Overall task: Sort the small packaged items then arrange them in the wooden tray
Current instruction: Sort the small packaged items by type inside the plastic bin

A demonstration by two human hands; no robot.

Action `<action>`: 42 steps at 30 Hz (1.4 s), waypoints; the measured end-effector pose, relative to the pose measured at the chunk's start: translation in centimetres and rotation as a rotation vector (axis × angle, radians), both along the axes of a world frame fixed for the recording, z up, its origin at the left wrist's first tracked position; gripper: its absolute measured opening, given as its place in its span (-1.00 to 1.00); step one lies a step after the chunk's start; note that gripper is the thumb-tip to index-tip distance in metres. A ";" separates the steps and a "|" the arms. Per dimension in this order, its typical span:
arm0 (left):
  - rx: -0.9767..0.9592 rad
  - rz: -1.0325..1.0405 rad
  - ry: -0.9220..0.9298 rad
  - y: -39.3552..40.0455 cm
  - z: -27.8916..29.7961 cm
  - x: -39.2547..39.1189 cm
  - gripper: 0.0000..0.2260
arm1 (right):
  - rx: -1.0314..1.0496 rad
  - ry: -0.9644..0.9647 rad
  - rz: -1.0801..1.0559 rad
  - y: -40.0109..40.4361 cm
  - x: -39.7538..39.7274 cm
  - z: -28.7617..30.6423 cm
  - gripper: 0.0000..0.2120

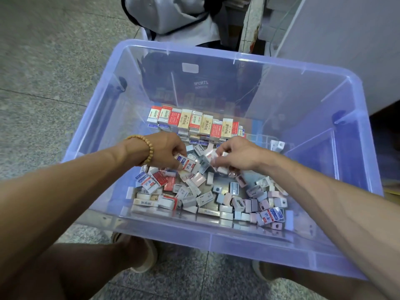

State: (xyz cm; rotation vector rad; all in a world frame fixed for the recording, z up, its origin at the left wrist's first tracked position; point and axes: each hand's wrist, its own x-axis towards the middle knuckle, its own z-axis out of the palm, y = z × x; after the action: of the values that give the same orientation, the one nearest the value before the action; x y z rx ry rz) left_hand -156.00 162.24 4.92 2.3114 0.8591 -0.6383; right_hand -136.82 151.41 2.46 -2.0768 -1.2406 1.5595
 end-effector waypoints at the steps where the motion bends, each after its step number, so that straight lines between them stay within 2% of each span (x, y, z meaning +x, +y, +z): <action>1: 0.002 0.033 -0.023 -0.1 0.4 -0.2 -0.78 | 0.029 0.036 -0.083 0.2 0.2 0.3 -0.79; 5: 0.020 0.162 -0.091 -0.6 2.2 -0.7 -0.79 | 0.108 0.076 -0.352 1.4 0.8 1.0 -0.74; 10: 0.048 0.355 -0.180 -1.1 3.3 -2.2 -0.77 | 0.079 0.127 -0.571 3.4 0.4 1.3 -0.93; 12: 0.029 0.417 -0.181 -0.9 3.3 -2.9 -0.77 | 0.053 0.123 -0.617 4.4 0.1 1.3 -0.91; 19: 0.031 0.500 -0.273 -0.5 3.5 -3.1 -0.83 | -0.006 -0.015 -0.560 7.0 -1.1 1.2 -0.85; 23: 0.029 0.509 -0.294 -0.1 4.0 -2.7 -0.84 | 0.062 -0.102 -0.533 7.4 -1.1 0.6 -0.76; 25: 0.032 0.514 -0.302 0.3 4.1 -2.4 -0.84 | 0.087 -0.096 -0.541 6.9 -0.9 0.5 -0.70; 30: 0.026 0.535 -0.334 1.3 4.1 -1.9 -0.81 | 0.103 -0.036 -0.604 4.2 1.0 0.8 -0.90; 34: -0.007 0.559 -0.352 1.7 4.2 -1.2 -0.82 | 0.135 0.039 -0.717 3.5 2.5 1.3 -0.79; 38: -0.018 0.579 -0.372 2.1 4.1 -1.0 -0.85 | 0.112 0.137 -0.690 3.9 1.6 1.1 -0.87; 42: -0.044 0.617 -0.368 2.1 3.9 -1.0 -0.85 | 0.149 0.007 -0.600 4.8 0.7 -0.1 -0.86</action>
State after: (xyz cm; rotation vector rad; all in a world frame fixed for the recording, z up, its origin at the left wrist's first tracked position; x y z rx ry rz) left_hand -156.99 164.35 8.84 1.8810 1.2653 0.0338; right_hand -136.10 156.20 2.33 -2.0746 -0.6115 1.1573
